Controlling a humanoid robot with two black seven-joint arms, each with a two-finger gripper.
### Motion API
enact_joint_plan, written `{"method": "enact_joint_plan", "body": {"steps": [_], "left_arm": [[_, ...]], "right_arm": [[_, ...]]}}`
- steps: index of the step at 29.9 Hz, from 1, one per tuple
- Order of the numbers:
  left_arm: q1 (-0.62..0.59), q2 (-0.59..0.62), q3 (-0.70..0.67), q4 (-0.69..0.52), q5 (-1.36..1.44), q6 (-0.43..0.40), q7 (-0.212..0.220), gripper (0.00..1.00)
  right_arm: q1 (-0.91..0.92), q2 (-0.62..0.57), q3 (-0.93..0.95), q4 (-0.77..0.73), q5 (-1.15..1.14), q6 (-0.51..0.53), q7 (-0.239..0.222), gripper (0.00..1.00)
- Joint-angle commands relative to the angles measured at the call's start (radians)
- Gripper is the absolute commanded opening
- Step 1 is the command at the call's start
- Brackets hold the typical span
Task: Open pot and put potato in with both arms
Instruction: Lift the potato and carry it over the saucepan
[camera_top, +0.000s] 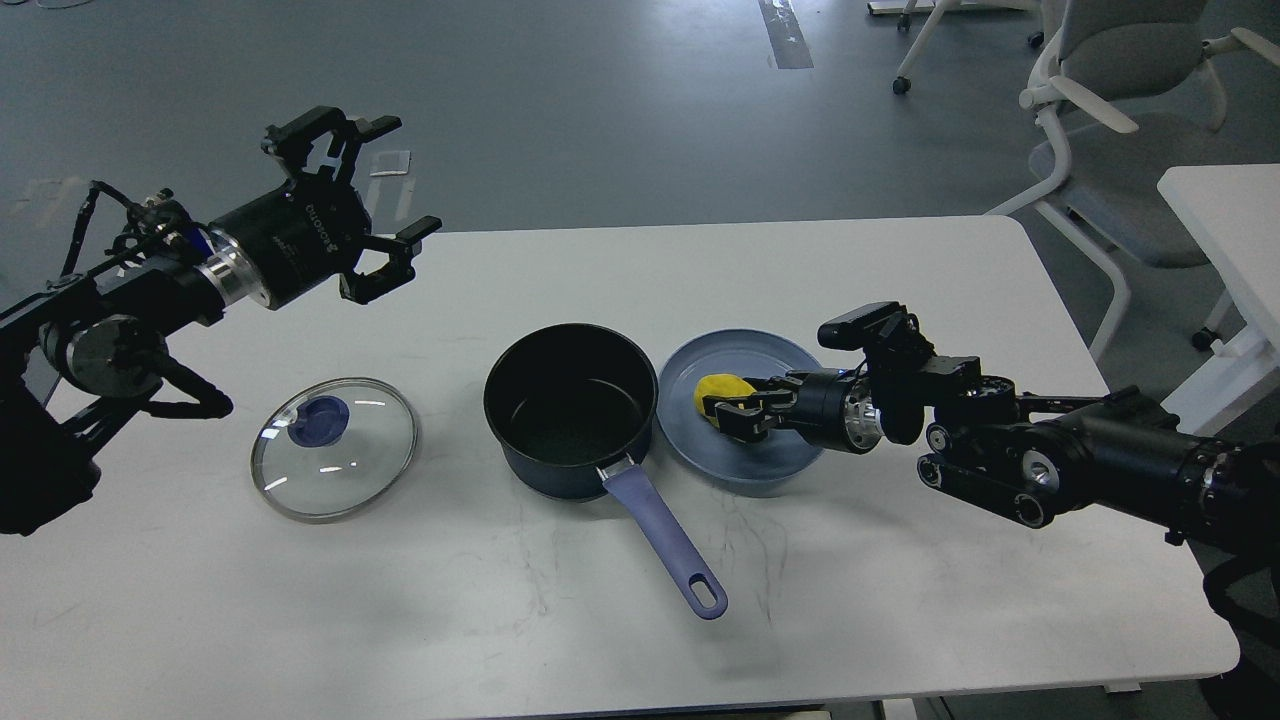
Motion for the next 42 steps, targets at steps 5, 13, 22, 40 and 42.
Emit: {"method": "enact_joint_plan", "body": {"steps": [5, 13, 22, 40, 42], "left_arm": [[0.001, 0.002, 0.0, -0.002, 0.001, 0.0, -0.001, 0.98], [0.001, 0.002, 0.001, -0.002, 0.004, 0.0, -0.001, 0.98], [0.003, 0.002, 0.001, -0.002, 0.006, 0.0, -0.001, 0.98], [0.009, 0.025, -0.009, -0.002, 0.004, 0.0, -0.003, 0.98], [0.011, 0.026, -0.011, -0.002, 0.004, 0.0, -0.003, 0.98]], "right_arm": [[0.0, -0.005, -0.003, -0.006, 0.002, 0.001, 0.006, 0.16], [0.079, -0.058, 0.008, 0.029, 0.003, 0.0, -0.006, 0.0], [0.369, -0.106, -0.006, 0.072, 0.006, 0.003, -0.043, 0.0], [0.442, 0.233, -0.144, 0.055, 0.011, 0.009, -0.041, 0.0], [0.423, 0.259, -0.146, 0.049, 0.011, 0.007, -0.043, 0.0]]}}
